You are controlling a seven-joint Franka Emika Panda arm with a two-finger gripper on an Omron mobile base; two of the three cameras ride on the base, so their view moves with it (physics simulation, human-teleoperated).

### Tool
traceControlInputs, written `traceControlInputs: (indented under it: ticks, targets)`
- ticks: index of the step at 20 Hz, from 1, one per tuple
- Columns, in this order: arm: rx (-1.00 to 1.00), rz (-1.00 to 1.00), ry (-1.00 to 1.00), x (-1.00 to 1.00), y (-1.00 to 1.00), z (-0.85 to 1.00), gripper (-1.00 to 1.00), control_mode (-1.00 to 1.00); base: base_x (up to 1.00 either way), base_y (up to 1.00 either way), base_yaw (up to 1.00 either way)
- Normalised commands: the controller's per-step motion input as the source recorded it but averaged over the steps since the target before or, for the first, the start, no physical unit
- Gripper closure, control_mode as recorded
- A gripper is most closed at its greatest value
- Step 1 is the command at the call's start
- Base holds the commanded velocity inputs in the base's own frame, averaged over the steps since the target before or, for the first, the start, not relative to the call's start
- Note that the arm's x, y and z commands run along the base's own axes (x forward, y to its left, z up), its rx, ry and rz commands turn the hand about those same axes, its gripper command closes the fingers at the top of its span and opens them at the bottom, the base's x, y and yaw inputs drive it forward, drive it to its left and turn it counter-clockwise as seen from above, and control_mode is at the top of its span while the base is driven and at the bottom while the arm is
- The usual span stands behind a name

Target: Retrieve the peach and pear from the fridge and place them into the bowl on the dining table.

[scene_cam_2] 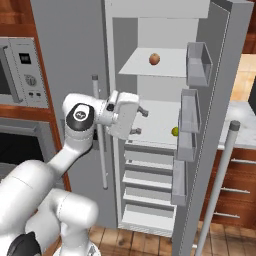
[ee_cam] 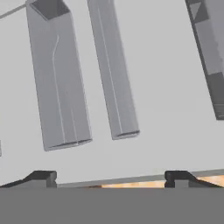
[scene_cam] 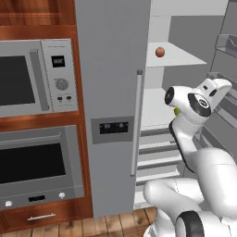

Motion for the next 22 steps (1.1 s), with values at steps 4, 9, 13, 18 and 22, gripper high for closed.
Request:
traceControlInputs:
  ticks: [4,9,13,18,22]
  targets:
    - [0.12,-0.19,-0.24,-0.13,1.0,0.33,-1.0,-1.0,0.0,0.0,0.0]
    - [0.29,-0.19,-0.29,-0.15,0.92,0.2,-1.0,-1.0,0.0,0.0,0.0]
    - [0.45,-0.07,-0.4,-0.44,0.61,-0.01,-1.0,-1.0,0.0,0.0,0.0]
    - [0.49,0.05,-0.42,-0.62,0.42,-0.26,-1.0,-1.0,0.0,0.0,0.0]
    - [0.37,0.39,-0.36,-0.67,0.03,-0.44,-1.0,-1.0,0.0,0.0,0.0]
